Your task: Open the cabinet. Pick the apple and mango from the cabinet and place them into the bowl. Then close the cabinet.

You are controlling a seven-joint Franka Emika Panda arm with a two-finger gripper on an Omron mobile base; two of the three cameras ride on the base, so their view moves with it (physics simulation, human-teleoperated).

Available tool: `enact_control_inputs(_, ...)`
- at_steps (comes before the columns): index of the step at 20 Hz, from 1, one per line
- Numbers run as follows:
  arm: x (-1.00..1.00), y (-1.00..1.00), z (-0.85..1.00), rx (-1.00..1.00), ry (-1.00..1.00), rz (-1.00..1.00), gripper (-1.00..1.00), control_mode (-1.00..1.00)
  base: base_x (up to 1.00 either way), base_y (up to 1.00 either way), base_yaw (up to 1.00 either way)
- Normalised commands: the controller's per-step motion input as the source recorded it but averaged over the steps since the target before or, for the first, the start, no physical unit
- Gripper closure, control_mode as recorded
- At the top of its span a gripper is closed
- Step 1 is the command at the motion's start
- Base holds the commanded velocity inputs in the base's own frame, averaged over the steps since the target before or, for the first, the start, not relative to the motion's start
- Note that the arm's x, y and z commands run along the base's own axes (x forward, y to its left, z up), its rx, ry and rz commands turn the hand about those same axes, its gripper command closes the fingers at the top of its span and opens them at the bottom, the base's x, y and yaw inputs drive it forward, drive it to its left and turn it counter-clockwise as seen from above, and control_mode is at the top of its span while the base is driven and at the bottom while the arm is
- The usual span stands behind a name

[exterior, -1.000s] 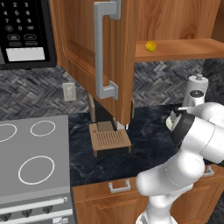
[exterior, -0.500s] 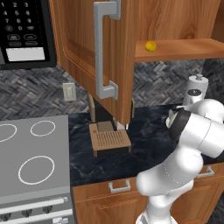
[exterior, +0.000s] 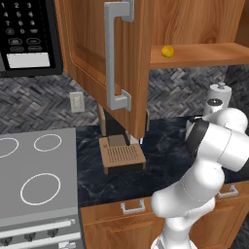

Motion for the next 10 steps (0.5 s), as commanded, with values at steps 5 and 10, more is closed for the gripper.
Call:
enact_control_inputs(5,0.00,0.00,0.15,0.08,-0.06,0.00,-1.00,-1.00,0.00,0.00,0.00)
enact_control_inputs(10,-0.01,0.00,0.41,0.10,-0.05,0.00,-1.00,-1.00,0.00,0.00,0.00)
